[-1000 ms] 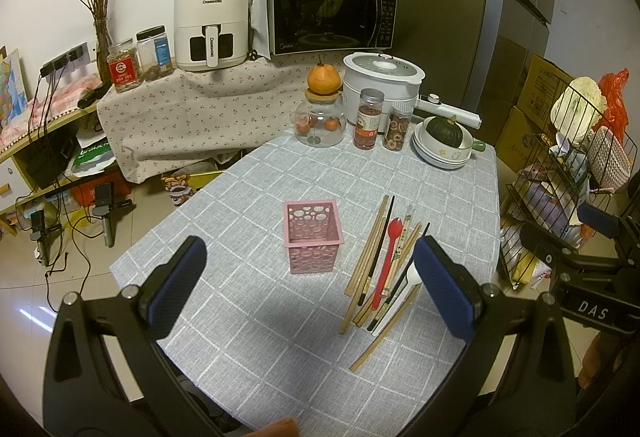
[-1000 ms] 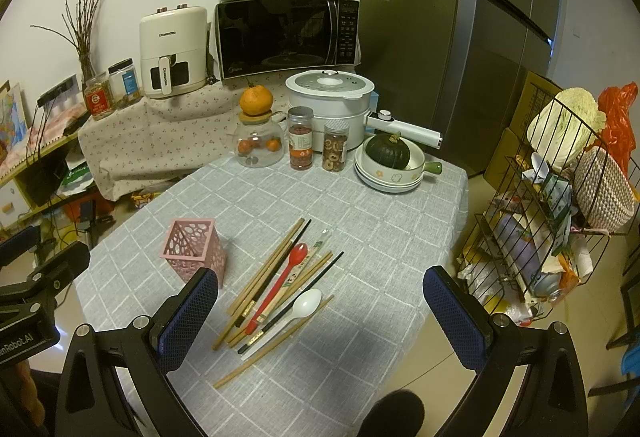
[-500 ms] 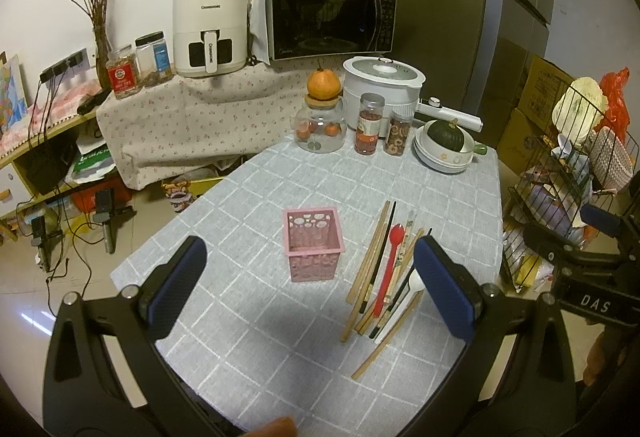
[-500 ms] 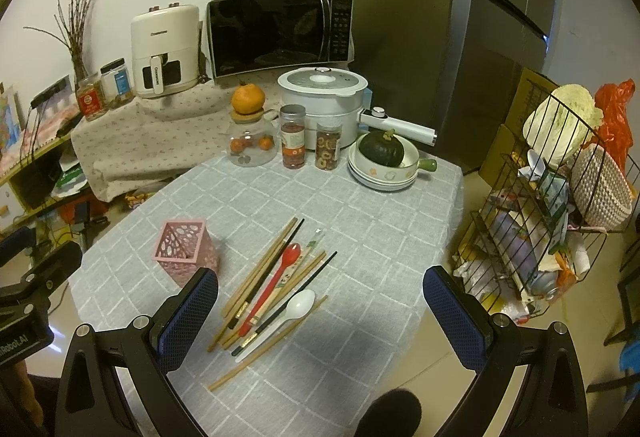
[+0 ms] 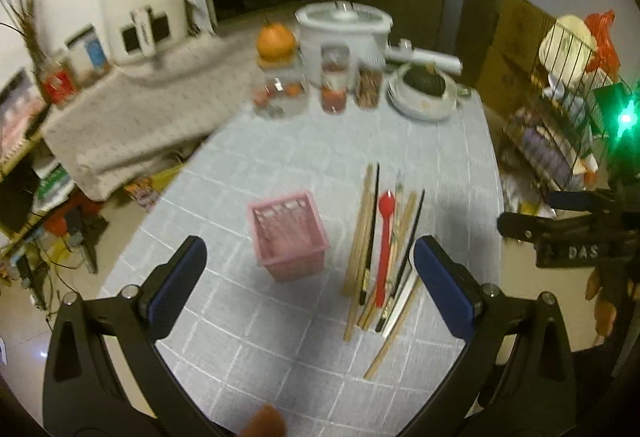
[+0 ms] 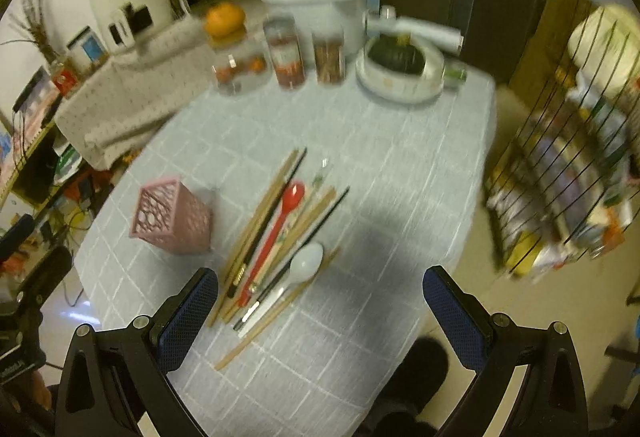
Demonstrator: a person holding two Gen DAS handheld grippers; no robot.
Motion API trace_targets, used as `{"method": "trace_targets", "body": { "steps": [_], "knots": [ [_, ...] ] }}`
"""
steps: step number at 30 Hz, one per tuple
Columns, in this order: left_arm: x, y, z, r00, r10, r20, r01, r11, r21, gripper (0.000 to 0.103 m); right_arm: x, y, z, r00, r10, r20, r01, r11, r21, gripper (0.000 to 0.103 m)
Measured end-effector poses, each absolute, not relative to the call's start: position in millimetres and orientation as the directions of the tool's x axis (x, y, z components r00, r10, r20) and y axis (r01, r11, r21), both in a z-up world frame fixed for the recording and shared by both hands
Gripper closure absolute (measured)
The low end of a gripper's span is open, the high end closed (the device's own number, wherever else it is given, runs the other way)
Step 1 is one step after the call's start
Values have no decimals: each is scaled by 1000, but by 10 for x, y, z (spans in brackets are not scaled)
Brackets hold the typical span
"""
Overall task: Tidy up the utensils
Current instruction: 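Move the right gripper down to the white plastic spoon among the utensils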
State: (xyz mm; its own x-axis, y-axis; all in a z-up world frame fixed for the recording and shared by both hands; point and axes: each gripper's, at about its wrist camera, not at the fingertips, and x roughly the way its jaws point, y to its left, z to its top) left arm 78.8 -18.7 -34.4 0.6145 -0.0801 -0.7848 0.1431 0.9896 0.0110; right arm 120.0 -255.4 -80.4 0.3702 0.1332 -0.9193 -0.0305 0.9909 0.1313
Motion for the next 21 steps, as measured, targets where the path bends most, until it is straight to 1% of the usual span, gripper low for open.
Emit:
{"method": "trace_targets", "body": {
  "steps": [4, 6, 8, 9, 10, 11, 13, 15, 17, 19, 21],
  "knots": [
    [857, -113, -591, 548, -121, -828, 130, 990, -59, 1, 1393, -2646, -1206, 285, 142, -948, -5, 989, 147, 2],
    [895, -102, -684, 502, -151, -852, 141, 986, -92, 7, 1512, -2698, -1472, 220, 181, -958, 17, 982, 190, 10],
    [891, -117, -723, 485, -171, -858, 158, 982, -106, 7, 1601, -2724, -1696, 163, 221, -962, 41, 972, 231, 32],
    [891, -133, -741, 480, -177, -859, 171, 980, -107, 7, 1642, -2735, -1809, 133, 244, -961, 49, 967, 252, 37],
    [901, -150, -757, 472, -185, -862, 180, 977, -111, 7, 1676, -2745, -1900, 114, 266, -957, 57, 960, 274, 44],
    [921, -155, -777, 461, -195, -865, 186, 975, -121, 7, 1694, -2748, -1946, 109, 284, -953, 62, 955, 291, 48],
    [971, -146, -826, 441, -210, -873, 193, 972, -136, 8, 1732, -2749, -2001, 110, 315, -943, 69, 944, 324, 51],
    [990, -146, -868, 422, -224, -878, 201, 968, -151, 16, 1776, -2753, -2052, 108, 344, -933, 85, 931, 354, 57],
    [1010, -153, -907, 406, -237, -883, 205, 965, -165, 20, 1824, -2749, -2096, 103, 371, -923, 102, 919, 380, 66],
    [1027, -175, -927, 398, -240, -885, 212, 963, -166, 22, 1855, -2735, -2143, 95, 394, -914, 110, 909, 403, 70],
    [1033, -194, -931, 404, -228, -886, 222, 964, -147, 23, 1878, -2702, -2209, 87, 398, -913, 114, 907, 406, 72]
  ]
}}
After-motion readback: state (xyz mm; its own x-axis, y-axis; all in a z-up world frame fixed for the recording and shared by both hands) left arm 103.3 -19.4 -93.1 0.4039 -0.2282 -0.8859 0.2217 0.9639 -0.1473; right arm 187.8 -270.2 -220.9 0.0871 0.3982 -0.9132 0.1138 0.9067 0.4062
